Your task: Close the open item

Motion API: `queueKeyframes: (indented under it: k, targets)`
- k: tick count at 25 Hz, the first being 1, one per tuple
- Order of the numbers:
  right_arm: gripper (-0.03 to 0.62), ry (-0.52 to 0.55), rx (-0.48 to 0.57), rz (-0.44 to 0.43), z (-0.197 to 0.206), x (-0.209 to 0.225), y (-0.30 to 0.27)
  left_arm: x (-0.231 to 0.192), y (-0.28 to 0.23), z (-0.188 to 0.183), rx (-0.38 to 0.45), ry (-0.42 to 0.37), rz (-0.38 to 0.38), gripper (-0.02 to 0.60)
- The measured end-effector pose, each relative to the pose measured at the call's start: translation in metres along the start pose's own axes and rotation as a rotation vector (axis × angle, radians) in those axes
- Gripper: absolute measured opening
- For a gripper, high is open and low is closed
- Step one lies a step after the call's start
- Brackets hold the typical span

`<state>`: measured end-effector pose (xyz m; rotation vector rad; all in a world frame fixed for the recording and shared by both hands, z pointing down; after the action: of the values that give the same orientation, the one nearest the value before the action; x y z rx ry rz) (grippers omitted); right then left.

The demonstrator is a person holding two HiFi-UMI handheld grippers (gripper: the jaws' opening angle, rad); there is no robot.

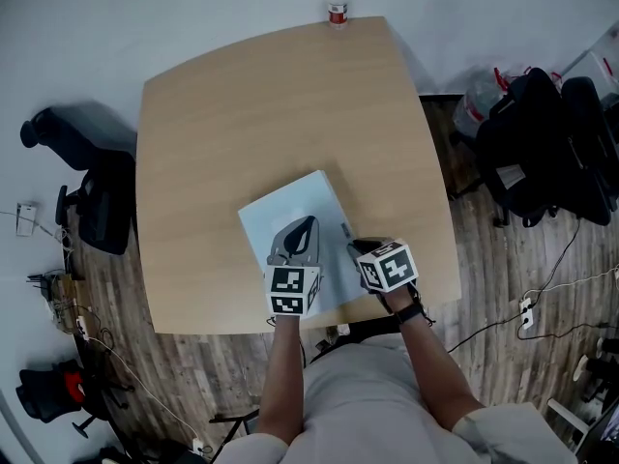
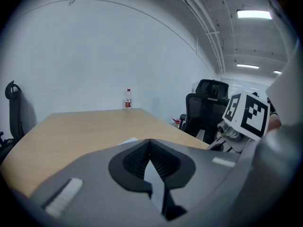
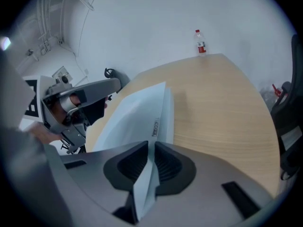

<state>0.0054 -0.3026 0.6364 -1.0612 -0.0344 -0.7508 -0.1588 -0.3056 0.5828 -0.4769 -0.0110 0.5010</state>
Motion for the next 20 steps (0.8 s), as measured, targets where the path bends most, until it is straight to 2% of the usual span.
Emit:
queueKeyframes:
  k: [10,20]
  targets:
    - [0.043,0.102,-0.072,0.103,0.000,-0.005,-0.011,0.000,-0.003,0.003,-0.015,-0.001,0.004,0.009]
    - [0.038,0.336,-0.168,0.157,-0.007,-0.016,-0.017,-0.001,-0.006,0.005,-0.017,0.001,0.010,0.009]
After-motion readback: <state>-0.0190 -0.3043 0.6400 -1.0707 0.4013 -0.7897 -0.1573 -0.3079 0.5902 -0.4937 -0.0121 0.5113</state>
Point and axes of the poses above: the fingertips, and each gripper's own axes: y backward along the fingers, x to its right, z out of its underside, the point moved 9 cm from there along y, backward along the fingers, and after that the axes turned 3 degrees about z, right-handed, at the moved point
